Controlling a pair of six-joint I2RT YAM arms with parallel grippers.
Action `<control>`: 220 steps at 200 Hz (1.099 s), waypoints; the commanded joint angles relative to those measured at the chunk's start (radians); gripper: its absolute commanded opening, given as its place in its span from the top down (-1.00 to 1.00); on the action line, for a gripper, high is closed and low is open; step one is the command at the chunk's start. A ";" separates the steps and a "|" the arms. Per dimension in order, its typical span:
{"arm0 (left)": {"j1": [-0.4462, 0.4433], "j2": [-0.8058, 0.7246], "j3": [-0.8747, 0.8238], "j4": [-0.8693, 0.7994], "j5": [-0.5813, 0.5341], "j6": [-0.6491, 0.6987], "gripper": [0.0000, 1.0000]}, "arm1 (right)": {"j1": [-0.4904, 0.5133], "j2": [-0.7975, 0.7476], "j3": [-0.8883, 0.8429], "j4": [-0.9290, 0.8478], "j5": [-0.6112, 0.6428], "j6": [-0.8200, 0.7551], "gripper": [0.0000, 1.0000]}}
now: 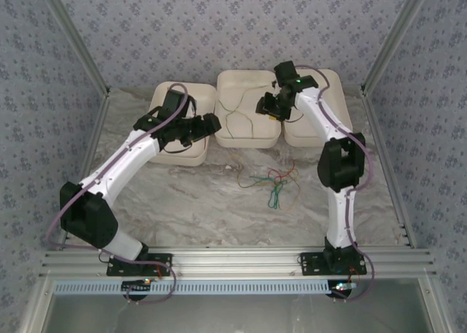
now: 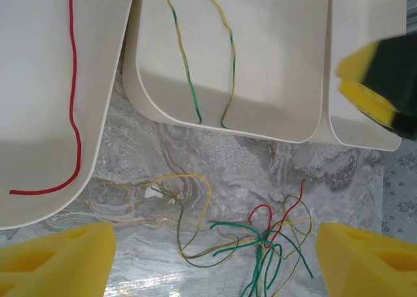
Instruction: Untangle the cables
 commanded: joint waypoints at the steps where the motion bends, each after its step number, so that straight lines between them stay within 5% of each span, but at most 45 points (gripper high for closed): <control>1: -0.013 0.015 0.013 -0.023 0.013 -0.014 -0.58 | 0.016 -0.159 -0.147 0.002 0.077 -0.017 0.09; 50: -0.079 0.002 -0.096 0.007 0.044 -0.018 -0.45 | 0.041 -0.558 -0.705 0.098 0.101 0.092 0.11; 102: -0.191 0.082 -0.171 0.032 0.082 0.032 -0.41 | 0.013 -0.770 -1.006 -0.020 0.031 0.279 0.01; 179: -0.261 0.287 -0.145 0.241 0.180 -0.111 -0.53 | -0.043 -0.727 -1.147 0.255 -0.129 0.529 -0.06; 220: -0.311 0.349 -0.073 0.230 0.175 -0.105 -0.49 | -0.093 -0.686 -1.168 0.304 -0.178 0.550 0.27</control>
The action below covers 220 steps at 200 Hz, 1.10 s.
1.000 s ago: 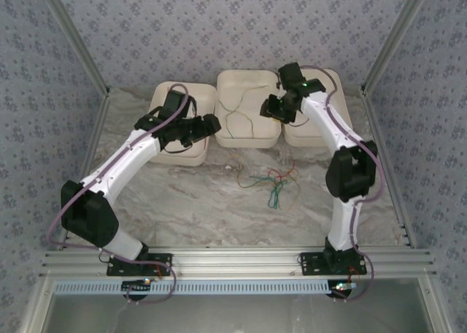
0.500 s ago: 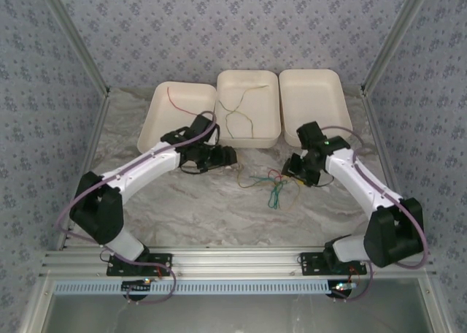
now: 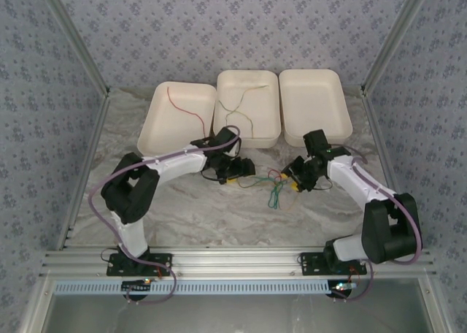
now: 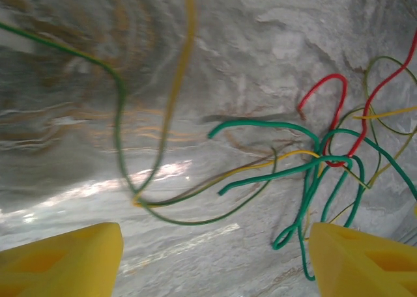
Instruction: Untangle the cables
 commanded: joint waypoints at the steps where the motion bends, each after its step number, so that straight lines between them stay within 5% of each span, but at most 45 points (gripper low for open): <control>1: -0.028 0.023 0.061 0.029 0.022 -0.012 -0.49 | -0.021 0.025 -0.015 0.035 -0.048 0.042 0.27; 64: -0.050 0.113 0.137 0.031 0.042 -0.037 -0.39 | -0.024 0.035 -0.051 0.039 -0.079 0.073 0.38; 81: -0.052 0.134 0.137 0.069 0.070 -0.066 -0.38 | -0.028 0.041 -0.058 0.082 -0.077 0.075 0.56; 99: -0.063 0.157 0.162 0.070 0.084 -0.069 -0.37 | -0.035 0.044 -0.044 0.079 -0.061 0.060 0.99; 107: -0.072 0.163 0.178 0.054 0.078 -0.054 -0.35 | -0.037 0.042 -0.033 0.060 -0.047 0.045 1.00; 159: -0.129 0.161 0.283 -0.157 -0.146 0.268 -0.42 | -0.058 0.026 0.018 -0.031 -0.027 -0.041 1.00; 220: -0.161 0.224 0.356 -0.220 -0.230 0.535 -0.49 | -0.092 0.032 0.031 -0.040 -0.074 -0.074 1.00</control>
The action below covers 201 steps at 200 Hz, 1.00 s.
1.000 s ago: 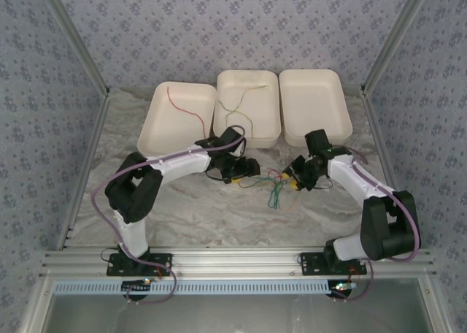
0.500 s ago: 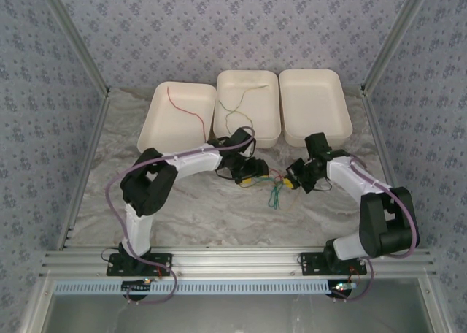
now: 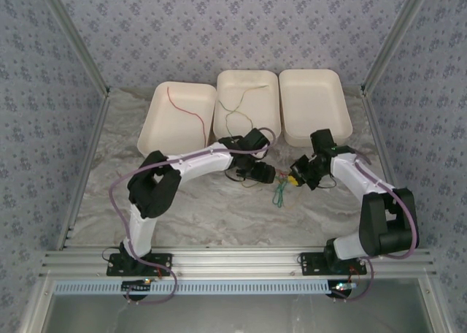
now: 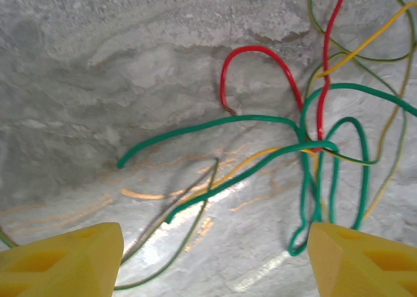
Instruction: Untangle the cables
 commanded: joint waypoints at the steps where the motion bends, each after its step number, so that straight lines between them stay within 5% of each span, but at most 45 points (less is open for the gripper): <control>1: -0.020 0.040 0.056 -0.062 -0.063 0.169 -0.48 | -0.012 -0.006 0.033 -0.046 -0.021 -0.035 1.00; 90: -0.056 0.151 0.141 -0.035 -0.084 0.256 -0.04 | -0.035 -0.005 0.038 -0.062 -0.049 -0.054 1.00; 105: -0.056 0.173 0.162 -0.037 -0.106 0.248 0.28 | -0.038 -0.012 0.039 -0.062 -0.047 -0.054 1.00; 126: -0.056 0.199 0.179 -0.054 -0.128 0.235 1.00 | -0.050 -0.028 0.054 -0.073 -0.034 -0.057 1.00; 201: 0.013 -0.078 -0.179 0.024 -0.193 0.125 1.00 | -0.218 -0.091 0.295 -0.145 0.013 -0.127 1.00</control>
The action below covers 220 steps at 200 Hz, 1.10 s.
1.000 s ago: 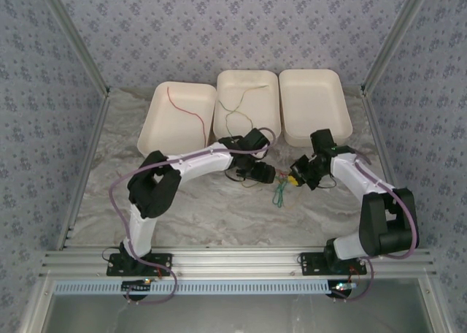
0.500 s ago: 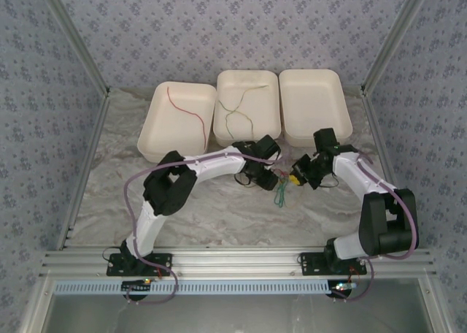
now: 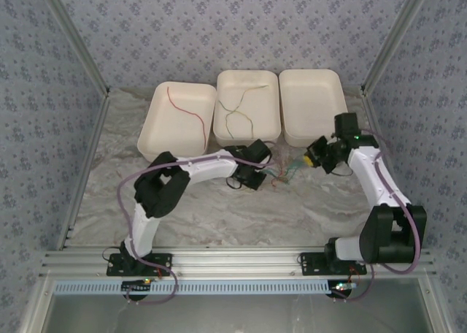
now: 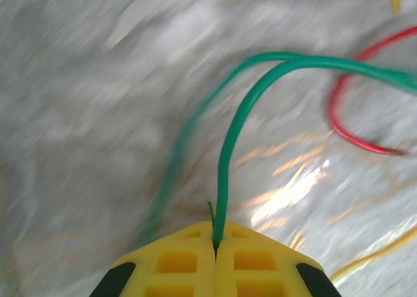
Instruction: Untangle the cables
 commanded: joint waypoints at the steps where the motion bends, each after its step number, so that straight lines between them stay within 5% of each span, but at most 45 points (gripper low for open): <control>1: 0.037 -0.101 -0.087 0.001 -0.023 -0.046 1.00 | -0.048 -0.015 0.094 -0.036 0.010 -0.034 1.00; 65: 0.059 -0.151 -0.183 -0.010 -0.053 -0.092 1.00 | -0.119 0.027 0.318 -0.043 0.002 -0.033 1.00; 220: 0.135 -0.320 -0.346 -0.063 -0.128 -0.213 1.00 | -0.191 -0.008 0.472 -0.094 0.168 -0.007 1.00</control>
